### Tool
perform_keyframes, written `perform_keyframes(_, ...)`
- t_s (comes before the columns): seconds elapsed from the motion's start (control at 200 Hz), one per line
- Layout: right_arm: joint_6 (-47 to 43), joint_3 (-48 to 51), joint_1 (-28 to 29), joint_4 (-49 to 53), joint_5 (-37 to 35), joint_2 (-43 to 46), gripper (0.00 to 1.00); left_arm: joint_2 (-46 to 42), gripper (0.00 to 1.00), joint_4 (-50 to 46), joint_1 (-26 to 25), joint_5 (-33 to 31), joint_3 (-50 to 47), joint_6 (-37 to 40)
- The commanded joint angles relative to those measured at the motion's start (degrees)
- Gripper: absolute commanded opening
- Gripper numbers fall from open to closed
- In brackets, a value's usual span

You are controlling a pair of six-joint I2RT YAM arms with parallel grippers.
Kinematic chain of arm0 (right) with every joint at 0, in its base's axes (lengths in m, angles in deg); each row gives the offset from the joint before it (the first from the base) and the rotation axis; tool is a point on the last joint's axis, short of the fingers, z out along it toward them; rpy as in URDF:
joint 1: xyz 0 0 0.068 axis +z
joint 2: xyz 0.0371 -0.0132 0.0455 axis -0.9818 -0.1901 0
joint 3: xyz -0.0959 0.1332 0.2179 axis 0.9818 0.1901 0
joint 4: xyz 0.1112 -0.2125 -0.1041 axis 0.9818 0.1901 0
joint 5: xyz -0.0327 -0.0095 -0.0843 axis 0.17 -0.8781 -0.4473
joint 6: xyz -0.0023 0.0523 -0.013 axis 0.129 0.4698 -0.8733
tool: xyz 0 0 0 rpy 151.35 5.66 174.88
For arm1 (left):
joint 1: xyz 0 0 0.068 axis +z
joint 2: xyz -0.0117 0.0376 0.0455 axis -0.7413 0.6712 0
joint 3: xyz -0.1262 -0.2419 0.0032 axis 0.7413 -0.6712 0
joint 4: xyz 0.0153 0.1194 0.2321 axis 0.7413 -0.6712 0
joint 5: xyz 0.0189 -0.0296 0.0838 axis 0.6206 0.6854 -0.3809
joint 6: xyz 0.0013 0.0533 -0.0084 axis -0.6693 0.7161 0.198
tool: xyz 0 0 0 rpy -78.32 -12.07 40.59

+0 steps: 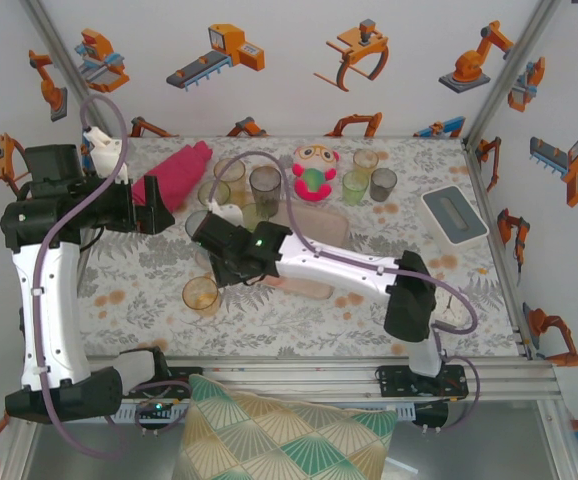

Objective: Place the glasses into the tray

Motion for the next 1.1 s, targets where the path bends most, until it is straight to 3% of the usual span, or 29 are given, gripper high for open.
perform_keyframes(0.0,1.8,-2.1,1.0,0.4,0.5,-1.0,0.43,-1.5,0.97,0.6,0.3,0.7,-0.1,-0.8)
perform_keyframes(0.536,2.5,-2.4,1.9,-2.9,-0.5,-5.8,0.42,-1.3,0.97,0.7,0.3,5.3,0.4,-0.7)
perform_keyframes(1.097,2.0,-4.4,2.0,-2.0,-2.0,-9.8,0.39,-1.1,0.97,0.7,0.3,6.2,0.7,-1.0)
